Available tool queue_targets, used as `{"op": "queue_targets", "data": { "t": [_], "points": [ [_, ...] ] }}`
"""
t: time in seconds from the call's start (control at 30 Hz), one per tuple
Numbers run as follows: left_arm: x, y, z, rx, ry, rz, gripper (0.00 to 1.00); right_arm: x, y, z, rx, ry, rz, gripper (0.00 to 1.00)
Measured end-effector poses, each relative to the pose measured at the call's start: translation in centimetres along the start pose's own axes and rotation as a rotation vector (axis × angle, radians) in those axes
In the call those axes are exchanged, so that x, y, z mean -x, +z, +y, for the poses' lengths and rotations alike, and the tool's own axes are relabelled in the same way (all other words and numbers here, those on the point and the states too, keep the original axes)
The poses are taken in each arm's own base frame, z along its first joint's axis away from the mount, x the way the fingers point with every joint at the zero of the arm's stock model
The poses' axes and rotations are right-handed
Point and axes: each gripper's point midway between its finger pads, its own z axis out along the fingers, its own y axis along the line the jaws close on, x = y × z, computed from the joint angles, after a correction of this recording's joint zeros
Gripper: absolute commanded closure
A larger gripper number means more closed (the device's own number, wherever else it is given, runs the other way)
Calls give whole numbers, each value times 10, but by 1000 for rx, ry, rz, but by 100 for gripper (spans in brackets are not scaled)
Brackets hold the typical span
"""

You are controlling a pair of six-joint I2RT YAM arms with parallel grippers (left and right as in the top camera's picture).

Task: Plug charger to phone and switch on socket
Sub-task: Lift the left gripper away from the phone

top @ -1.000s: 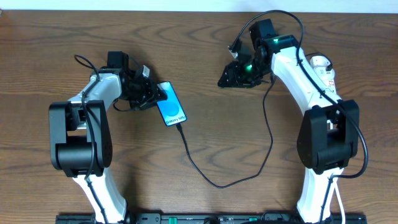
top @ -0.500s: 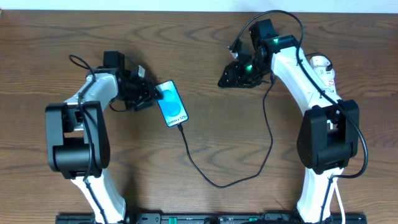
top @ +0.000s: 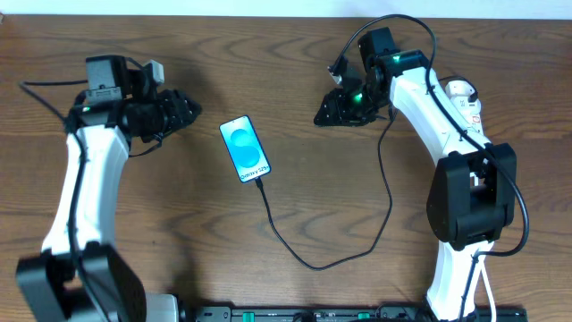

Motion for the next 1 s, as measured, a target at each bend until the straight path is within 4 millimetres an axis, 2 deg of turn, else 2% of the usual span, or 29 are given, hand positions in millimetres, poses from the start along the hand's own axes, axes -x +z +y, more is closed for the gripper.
{"op": "queue_targets", "data": {
  "t": [0.07, 0.2, 1.0],
  "points": [
    [2, -14, -10, -11, 26, -35, 9, 0, 0, 0, 0, 0, 0, 56],
    [4, -27, -18, -21, 45, -67, 7, 0, 0, 0, 0, -4, -1, 55],
    [4, -27, -18, -21, 45, -67, 7, 11, 0, 1, 3, -36, -43, 52]
  ]
}}
